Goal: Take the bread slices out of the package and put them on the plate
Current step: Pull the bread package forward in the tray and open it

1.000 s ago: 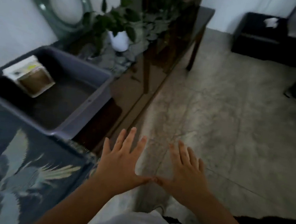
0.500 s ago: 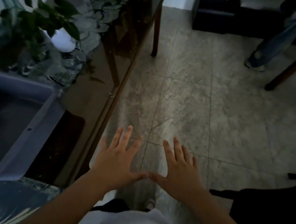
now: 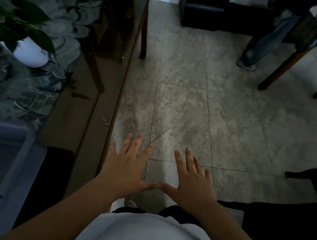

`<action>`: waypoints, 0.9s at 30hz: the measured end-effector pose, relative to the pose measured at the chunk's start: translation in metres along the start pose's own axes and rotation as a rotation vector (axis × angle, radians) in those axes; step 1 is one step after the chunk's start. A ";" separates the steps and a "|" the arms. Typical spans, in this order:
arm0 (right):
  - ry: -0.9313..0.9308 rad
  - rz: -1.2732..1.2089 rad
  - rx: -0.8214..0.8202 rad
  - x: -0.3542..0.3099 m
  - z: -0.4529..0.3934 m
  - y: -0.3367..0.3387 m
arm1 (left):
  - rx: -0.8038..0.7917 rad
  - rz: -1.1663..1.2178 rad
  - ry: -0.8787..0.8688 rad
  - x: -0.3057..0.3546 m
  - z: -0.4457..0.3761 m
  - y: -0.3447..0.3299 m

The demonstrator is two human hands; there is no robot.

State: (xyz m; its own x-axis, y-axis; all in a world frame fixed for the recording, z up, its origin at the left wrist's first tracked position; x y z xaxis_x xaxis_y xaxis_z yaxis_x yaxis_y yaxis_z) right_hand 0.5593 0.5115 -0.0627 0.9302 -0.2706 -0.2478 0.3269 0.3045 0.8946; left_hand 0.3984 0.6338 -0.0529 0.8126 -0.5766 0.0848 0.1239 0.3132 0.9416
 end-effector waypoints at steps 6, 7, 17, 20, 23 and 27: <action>0.110 0.048 -0.004 -0.017 -0.054 0.020 | 0.022 0.071 0.141 -0.034 -0.013 0.017; 0.148 0.061 -0.011 -0.022 -0.066 0.024 | 0.024 0.083 0.181 -0.041 -0.014 0.018; 0.817 0.296 -0.161 -0.128 -0.180 0.068 | 0.123 0.249 0.795 -0.107 0.031 0.021; 1.049 0.355 -0.214 -0.173 -0.189 0.066 | 0.135 0.304 1.016 -0.113 0.064 0.012; 1.253 0.400 -0.246 -0.212 -0.187 0.056 | 0.154 0.338 1.226 -0.107 0.098 0.003; 1.457 0.443 -0.290 -0.254 -0.166 0.036 | 0.182 0.380 1.457 -0.093 0.140 -0.008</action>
State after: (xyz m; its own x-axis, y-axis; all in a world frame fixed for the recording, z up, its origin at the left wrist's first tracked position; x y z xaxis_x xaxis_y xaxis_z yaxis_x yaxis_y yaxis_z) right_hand 0.3625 0.7430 -0.0288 0.2538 0.9257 -0.2805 -0.1490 0.3240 0.9342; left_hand 0.2423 0.5788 -0.0220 0.6294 0.7760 0.0406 -0.1976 0.1093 0.9742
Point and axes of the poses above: each hand's wrist, its own z-axis away from the middle knuckle, its own y-axis out of the back of the hand, x = y × z, the point moved 3 cm from there along -z, towards the middle knuckle, and after that the axes turned 10 degrees about y, right-handed, at the moved point
